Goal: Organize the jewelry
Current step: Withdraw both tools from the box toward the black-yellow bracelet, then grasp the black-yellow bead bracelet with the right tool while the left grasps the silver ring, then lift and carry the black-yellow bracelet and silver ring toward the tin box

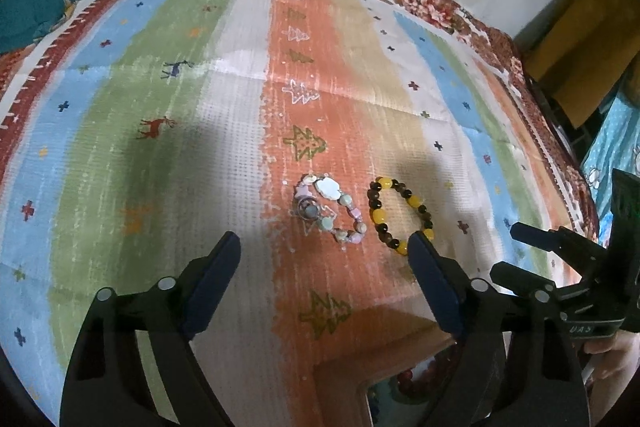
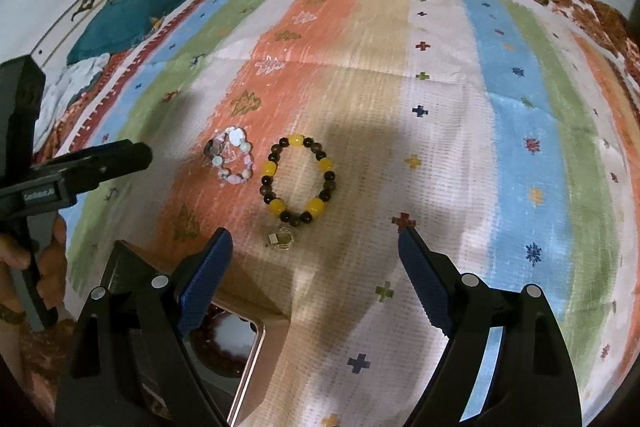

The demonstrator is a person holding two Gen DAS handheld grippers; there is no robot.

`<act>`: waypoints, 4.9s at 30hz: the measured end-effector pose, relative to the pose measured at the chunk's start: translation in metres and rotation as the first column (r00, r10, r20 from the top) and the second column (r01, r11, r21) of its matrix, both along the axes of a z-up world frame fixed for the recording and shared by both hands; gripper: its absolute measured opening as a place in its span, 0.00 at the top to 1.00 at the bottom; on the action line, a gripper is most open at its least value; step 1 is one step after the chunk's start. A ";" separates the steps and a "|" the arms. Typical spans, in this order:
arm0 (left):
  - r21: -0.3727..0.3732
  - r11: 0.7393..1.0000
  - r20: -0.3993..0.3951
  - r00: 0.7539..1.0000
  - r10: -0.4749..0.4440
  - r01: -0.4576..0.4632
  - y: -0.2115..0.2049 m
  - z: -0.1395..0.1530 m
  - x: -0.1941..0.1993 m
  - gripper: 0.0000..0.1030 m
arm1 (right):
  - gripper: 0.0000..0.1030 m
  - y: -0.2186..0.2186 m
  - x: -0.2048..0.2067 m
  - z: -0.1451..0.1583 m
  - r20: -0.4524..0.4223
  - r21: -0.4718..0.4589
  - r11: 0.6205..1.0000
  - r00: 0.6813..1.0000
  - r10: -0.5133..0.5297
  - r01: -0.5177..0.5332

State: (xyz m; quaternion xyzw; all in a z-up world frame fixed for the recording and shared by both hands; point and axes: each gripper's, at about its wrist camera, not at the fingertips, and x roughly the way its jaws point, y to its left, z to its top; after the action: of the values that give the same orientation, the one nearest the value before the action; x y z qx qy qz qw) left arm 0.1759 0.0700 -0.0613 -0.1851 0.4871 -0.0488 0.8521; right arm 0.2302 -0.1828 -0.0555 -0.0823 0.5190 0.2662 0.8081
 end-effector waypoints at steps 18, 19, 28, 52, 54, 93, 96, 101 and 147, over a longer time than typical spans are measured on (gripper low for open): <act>-0.009 1.000 -0.081 0.996 -0.030 0.030 -0.001 -0.028 0.033 0.47 | 0.17 0.012 0.035 -0.028 -0.051 -0.039 0.998 0.998 -0.044 0.042; -0.007 1.000 -0.084 0.996 -0.031 0.030 -0.001 -0.030 0.034 0.47 | 0.17 0.013 0.036 -0.029 -0.054 -0.040 0.998 0.998 -0.042 0.040; 0.005 0.999 -0.106 0.993 -0.046 0.047 -0.006 -0.040 0.046 0.56 | 0.17 0.021 0.046 -0.040 -0.063 -0.059 0.998 0.997 -0.038 0.034; 0.012 0.997 -0.123 0.990 -0.069 0.071 -0.006 -0.048 0.053 0.82 | 0.56 0.029 0.061 -0.067 -0.093 -0.103 0.994 0.995 -0.048 0.038; 0.008 0.998 -0.119 0.991 -0.067 0.068 -0.005 -0.047 0.052 0.82 | 0.66 0.028 0.060 -0.067 -0.097 -0.098 0.995 0.994 -0.043 0.034; 0.094 0.992 -0.022 0.996 -0.087 0.088 -0.016 0.003 0.014 0.82 | 0.90 0.030 0.019 0.020 0.110 0.024 0.999 0.994 0.018 -0.020; 0.101 0.990 -0.007 0.995 -0.102 0.102 -0.021 0.009 0.008 0.82 | 0.90 0.026 0.014 0.026 0.117 0.034 0.999 0.993 0.018 -0.023; 0.115 0.987 0.009 0.993 -0.118 0.116 -0.027 0.016 0.002 0.82 | 0.90 0.021 0.008 0.032 0.122 0.050 0.999 0.992 0.016 -0.023; 0.144 0.981 0.128 0.980 -0.152 0.133 -0.048 0.061 -0.076 0.82 | 0.90 -0.003 -0.068 0.082 0.216 0.161 0.984 0.975 0.042 -0.078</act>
State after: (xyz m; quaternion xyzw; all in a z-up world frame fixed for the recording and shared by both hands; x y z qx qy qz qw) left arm 0.0996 0.0224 -0.0002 -0.0878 0.4408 -0.0893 0.8888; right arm 0.1625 -0.1862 0.0270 -0.0574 0.4028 0.3231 0.8544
